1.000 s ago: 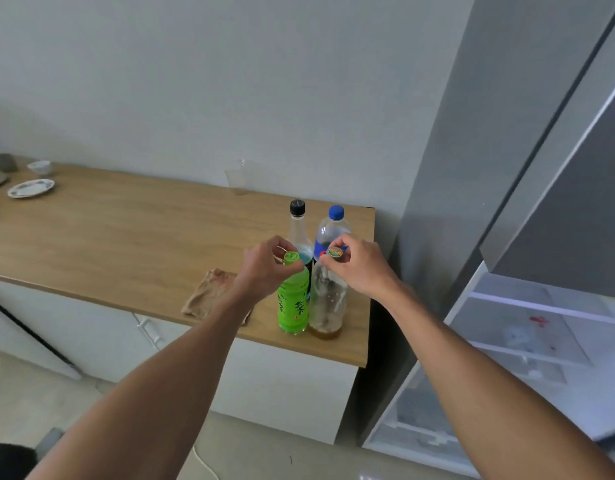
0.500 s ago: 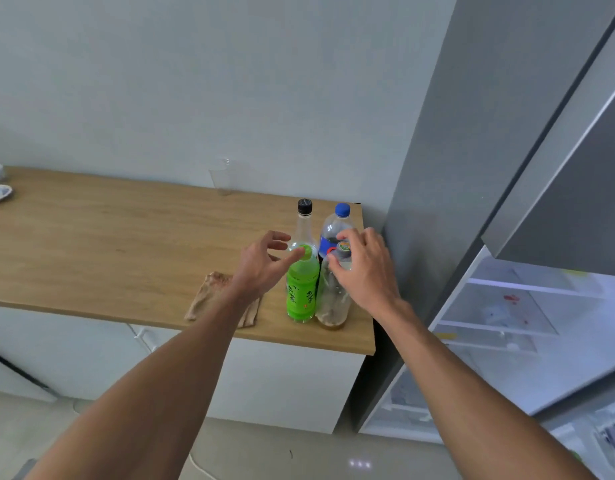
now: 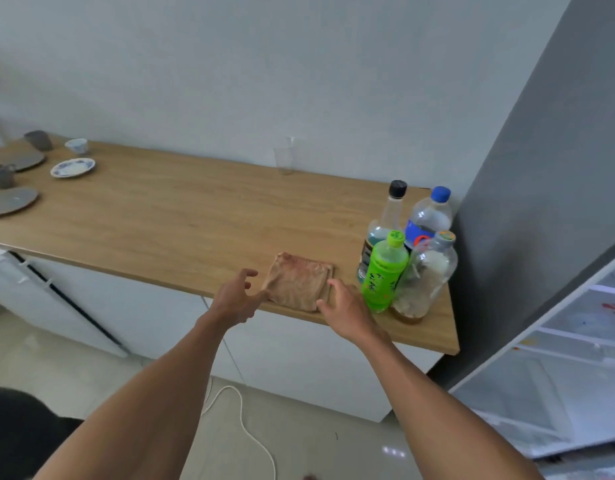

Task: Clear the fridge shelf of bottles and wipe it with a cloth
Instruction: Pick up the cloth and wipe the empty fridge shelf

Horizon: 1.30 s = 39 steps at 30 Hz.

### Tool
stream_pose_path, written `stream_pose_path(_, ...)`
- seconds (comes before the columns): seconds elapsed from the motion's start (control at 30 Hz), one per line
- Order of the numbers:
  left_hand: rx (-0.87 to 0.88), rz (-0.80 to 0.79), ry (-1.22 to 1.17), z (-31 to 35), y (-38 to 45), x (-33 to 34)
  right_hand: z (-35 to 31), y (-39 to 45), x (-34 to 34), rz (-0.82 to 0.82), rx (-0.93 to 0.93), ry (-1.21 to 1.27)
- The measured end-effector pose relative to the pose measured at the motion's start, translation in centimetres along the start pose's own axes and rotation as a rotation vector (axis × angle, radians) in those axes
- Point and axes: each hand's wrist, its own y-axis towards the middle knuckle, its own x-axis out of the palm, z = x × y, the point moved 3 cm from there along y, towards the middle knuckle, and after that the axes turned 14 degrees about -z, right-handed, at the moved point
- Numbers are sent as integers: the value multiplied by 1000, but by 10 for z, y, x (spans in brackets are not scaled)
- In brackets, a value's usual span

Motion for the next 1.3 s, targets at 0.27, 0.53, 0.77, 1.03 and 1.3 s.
stream_pose_path(0.27, 42, -143, 71, 7, 63, 4, 1, 57, 15, 30, 76, 45)
stream_pose_path(0.53, -37, -237, 95, 19, 112, 11, -6, 92, 8, 66, -3, 140)
stream_pose_path(0.77, 56, -168, 73, 15, 88, 12, 1, 78, 15, 101, -31, 327)
stream_pose_path(1.03, 121, -104, -17, 1, 9, 36, 8, 1, 22, 93, -149, 502)
stream_pose_path(1.3, 258, -142, -73, 33, -98, 130, 67, -149, -1, 109, -208, 491)
